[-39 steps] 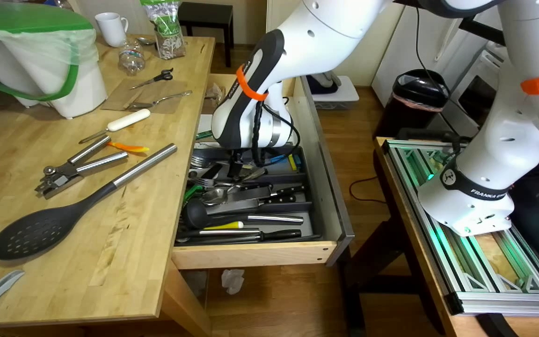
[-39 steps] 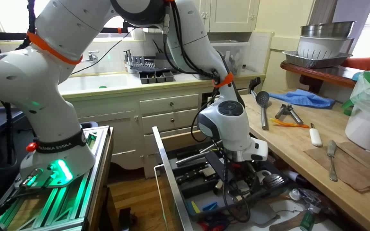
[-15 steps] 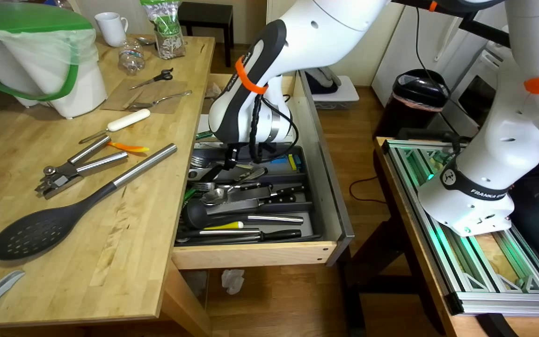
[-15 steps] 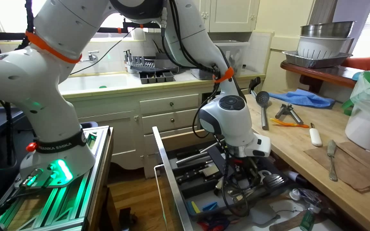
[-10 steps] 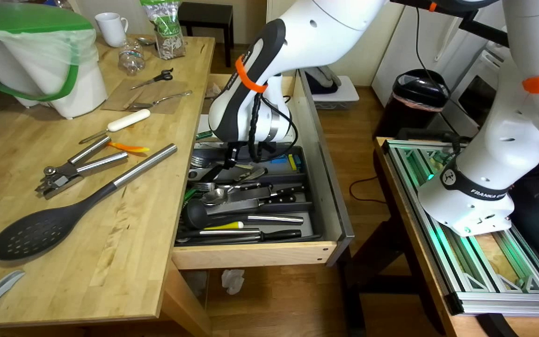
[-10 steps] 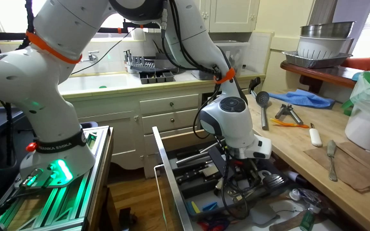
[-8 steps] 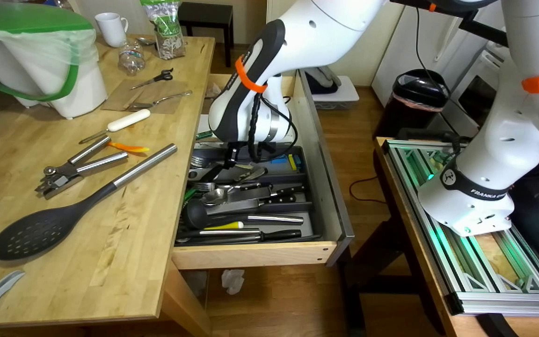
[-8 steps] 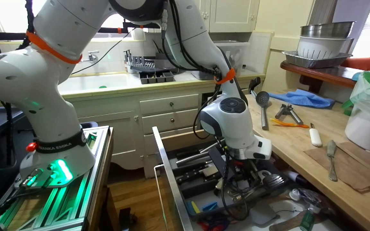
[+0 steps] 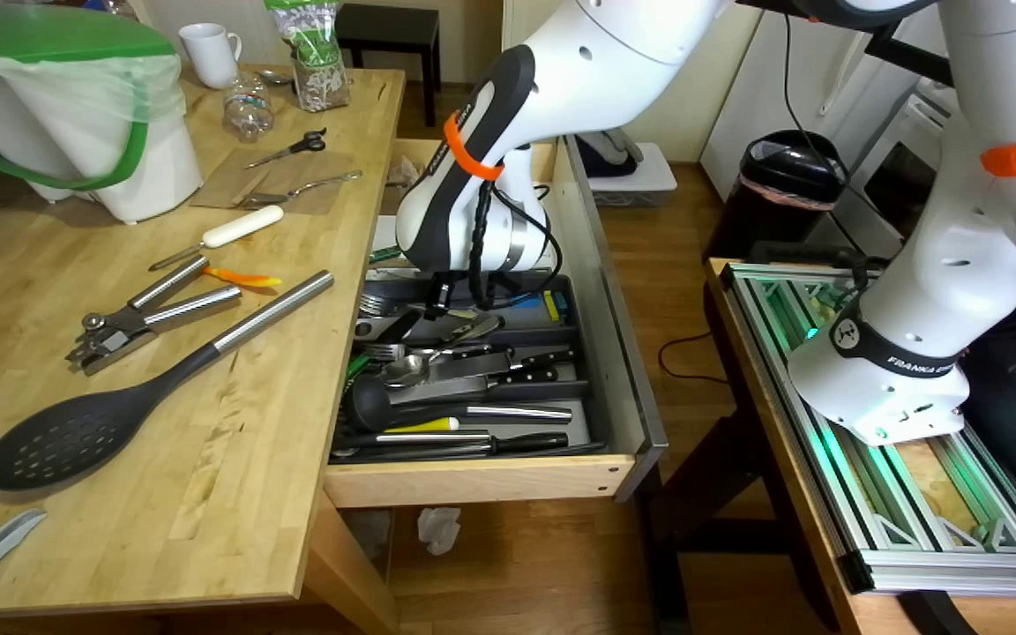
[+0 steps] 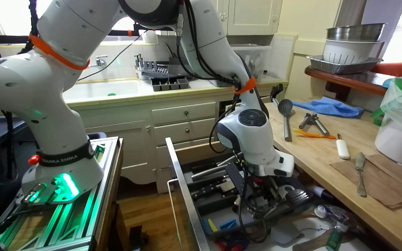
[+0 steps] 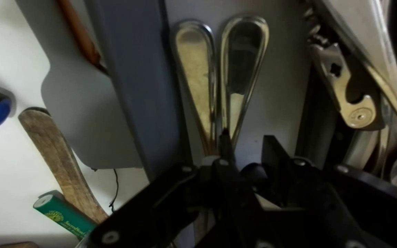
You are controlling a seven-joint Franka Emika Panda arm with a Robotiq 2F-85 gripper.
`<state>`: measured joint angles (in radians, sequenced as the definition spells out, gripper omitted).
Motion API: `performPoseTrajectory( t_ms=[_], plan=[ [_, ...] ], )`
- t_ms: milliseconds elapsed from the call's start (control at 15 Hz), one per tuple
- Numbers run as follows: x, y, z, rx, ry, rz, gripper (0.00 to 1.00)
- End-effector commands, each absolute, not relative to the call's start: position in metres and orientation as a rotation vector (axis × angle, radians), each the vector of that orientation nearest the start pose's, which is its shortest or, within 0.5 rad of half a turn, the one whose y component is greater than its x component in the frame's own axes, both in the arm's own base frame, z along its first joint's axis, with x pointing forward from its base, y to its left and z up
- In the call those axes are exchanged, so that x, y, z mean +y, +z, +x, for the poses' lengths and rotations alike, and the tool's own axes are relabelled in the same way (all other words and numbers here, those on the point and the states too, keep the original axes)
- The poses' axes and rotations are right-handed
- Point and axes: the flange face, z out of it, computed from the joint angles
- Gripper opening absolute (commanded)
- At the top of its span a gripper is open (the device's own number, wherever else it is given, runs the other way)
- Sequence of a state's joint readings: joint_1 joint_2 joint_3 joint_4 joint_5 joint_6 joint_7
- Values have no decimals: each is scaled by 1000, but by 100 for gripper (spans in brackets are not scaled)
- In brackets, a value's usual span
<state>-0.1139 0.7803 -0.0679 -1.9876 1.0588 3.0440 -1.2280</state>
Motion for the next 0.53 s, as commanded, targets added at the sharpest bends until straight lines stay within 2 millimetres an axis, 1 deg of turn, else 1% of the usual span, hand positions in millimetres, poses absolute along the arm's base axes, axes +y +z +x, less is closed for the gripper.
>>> performPoseTrajectory(
  t_ms=[0,333,467],
  plan=[
    [-173,81,556,-43,-517,-3108,30],
    [-175,83,554,-40,-514,-3129,36],
    [-176,82,553,-38,-512,-3129,35]
  ],
)
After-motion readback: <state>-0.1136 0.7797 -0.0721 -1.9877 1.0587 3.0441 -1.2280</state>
